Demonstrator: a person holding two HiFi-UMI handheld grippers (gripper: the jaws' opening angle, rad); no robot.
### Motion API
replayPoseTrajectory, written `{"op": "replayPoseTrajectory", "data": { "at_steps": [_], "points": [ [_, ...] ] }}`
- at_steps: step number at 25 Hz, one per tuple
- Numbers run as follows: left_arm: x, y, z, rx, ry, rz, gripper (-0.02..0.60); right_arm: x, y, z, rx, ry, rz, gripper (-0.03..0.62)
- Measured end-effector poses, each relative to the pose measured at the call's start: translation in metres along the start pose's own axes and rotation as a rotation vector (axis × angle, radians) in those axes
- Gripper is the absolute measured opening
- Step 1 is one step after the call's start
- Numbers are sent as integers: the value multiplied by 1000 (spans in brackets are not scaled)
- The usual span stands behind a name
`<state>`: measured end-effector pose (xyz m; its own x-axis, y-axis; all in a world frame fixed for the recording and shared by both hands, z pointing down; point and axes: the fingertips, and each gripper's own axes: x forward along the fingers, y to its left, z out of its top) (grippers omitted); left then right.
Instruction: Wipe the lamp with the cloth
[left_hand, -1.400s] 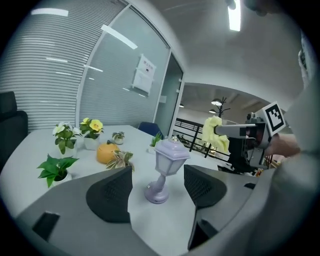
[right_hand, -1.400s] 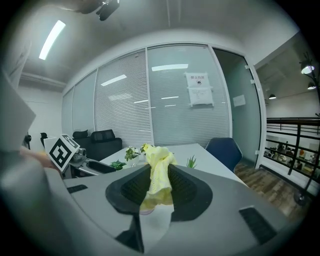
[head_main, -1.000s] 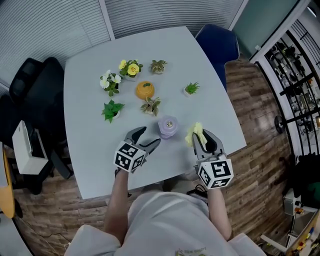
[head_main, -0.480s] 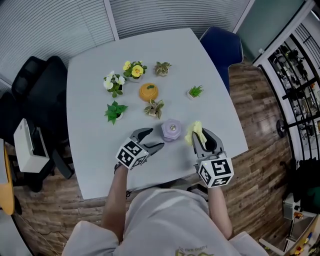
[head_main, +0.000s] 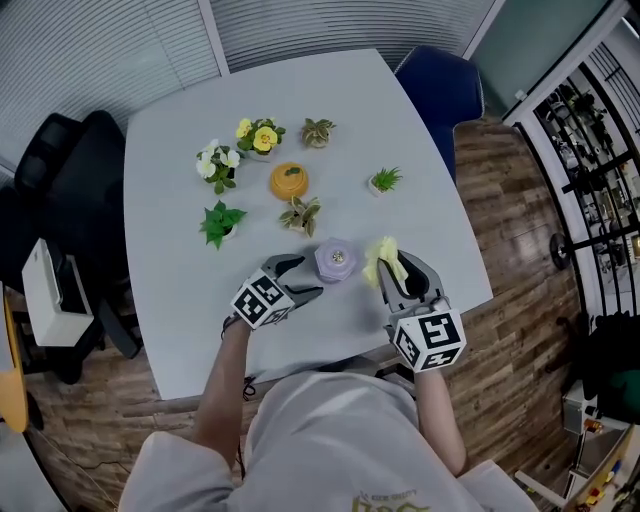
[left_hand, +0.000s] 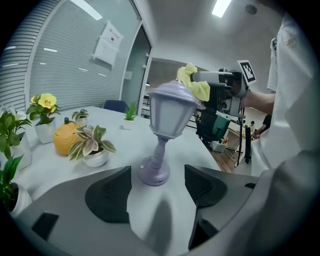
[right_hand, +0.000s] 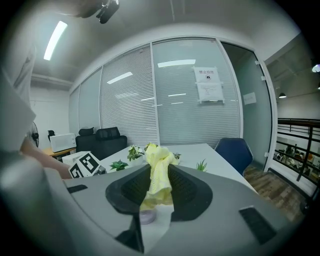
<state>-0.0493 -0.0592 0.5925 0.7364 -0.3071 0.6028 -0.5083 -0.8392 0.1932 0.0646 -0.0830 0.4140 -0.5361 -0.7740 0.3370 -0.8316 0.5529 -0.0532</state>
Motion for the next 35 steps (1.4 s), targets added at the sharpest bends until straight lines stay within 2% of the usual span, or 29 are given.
{"op": "replayPoseTrajectory", "data": {
  "at_steps": [5,11,18,22,30,35],
  "points": [
    [14,2,-9,48,42,-15,316,0,1,-5,-5,10,13,114],
    [29,11,-9,109,63,8,319,5,-1,-8,-1,19,32,114],
    [44,9,-17,256,154,-16,327,11,-5,-10,7,24,45,114],
    [51,12,-18,279,167,-7,325,16,-6,-9,5,23,68,114],
    [59,13,-18,289,152,9,324,27,19,-2,-115,35,222,114],
    [59,13,-19,305,151,-2,324,33,25,-4,-105,36,232,114]
  ]
}}
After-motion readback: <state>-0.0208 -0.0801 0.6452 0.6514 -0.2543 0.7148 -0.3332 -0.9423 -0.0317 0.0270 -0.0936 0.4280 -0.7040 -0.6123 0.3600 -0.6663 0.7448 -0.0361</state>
